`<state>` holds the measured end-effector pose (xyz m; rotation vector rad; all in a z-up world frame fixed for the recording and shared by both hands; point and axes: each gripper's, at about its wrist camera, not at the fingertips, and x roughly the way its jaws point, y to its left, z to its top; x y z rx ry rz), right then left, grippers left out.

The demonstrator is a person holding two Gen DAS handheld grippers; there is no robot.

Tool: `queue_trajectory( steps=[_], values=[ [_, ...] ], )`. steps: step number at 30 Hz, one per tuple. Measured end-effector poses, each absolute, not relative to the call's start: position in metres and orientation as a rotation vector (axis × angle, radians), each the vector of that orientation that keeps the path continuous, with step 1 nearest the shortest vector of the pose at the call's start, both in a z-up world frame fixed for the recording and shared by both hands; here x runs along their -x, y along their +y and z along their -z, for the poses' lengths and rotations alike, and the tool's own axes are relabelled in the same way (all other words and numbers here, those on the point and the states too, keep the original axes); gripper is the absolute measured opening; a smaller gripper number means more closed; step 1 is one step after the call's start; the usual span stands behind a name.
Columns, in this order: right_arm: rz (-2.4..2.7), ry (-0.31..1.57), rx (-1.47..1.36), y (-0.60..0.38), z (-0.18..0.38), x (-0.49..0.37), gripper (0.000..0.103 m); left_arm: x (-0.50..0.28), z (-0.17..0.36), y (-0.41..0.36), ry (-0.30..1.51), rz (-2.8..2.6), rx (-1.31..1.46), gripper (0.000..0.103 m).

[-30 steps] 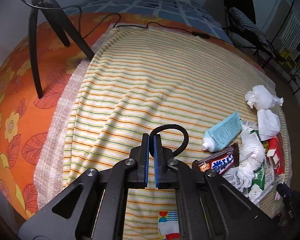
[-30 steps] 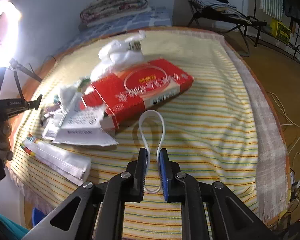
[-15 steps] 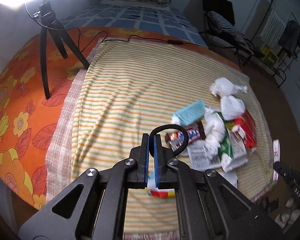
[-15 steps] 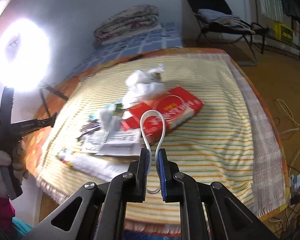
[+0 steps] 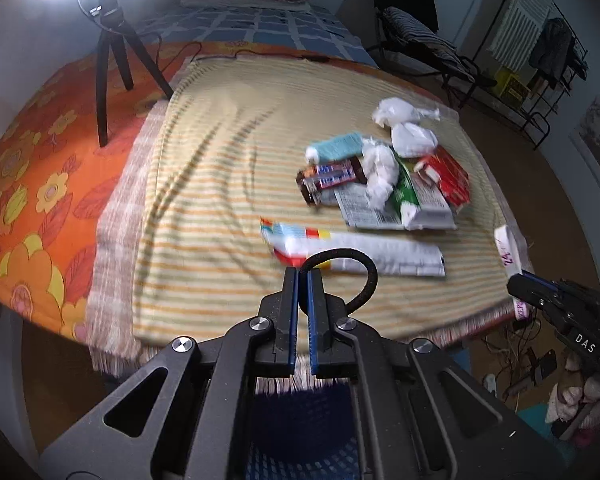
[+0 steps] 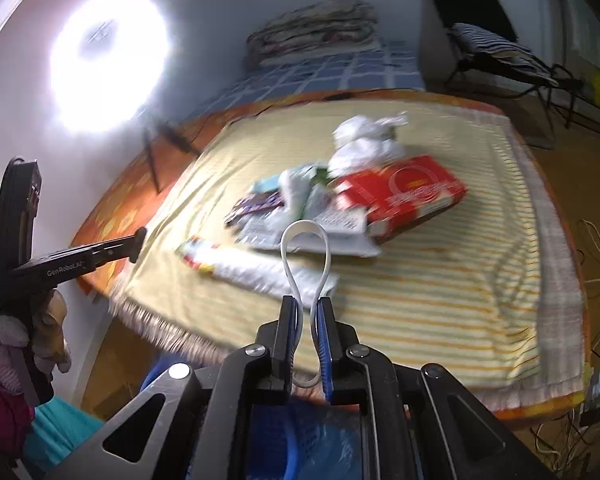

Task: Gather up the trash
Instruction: 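Carry the rubber band down over the blue basket and open the right gripper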

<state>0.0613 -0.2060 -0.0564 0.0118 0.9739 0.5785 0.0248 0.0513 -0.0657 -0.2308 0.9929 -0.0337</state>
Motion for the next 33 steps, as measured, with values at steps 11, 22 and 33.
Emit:
queue_trajectory(
  steps=[11,22,33],
  values=[
    [-0.687,1.113,0.097,-0.173,0.109,-0.015,0.009,0.030,0.125,0.028,1.129,0.052,0.202,0.002],
    [-0.751,1.208,0.160,-0.154,0.143,0.012,0.014,0.053,0.184,0.009,1.289,0.070,0.179,0.002],
    [-0.745,1.249,0.187,-0.150,0.155,0.018,0.066,0.057,0.196,0.005,1.315,0.032,0.147,0.043]
  ],
)
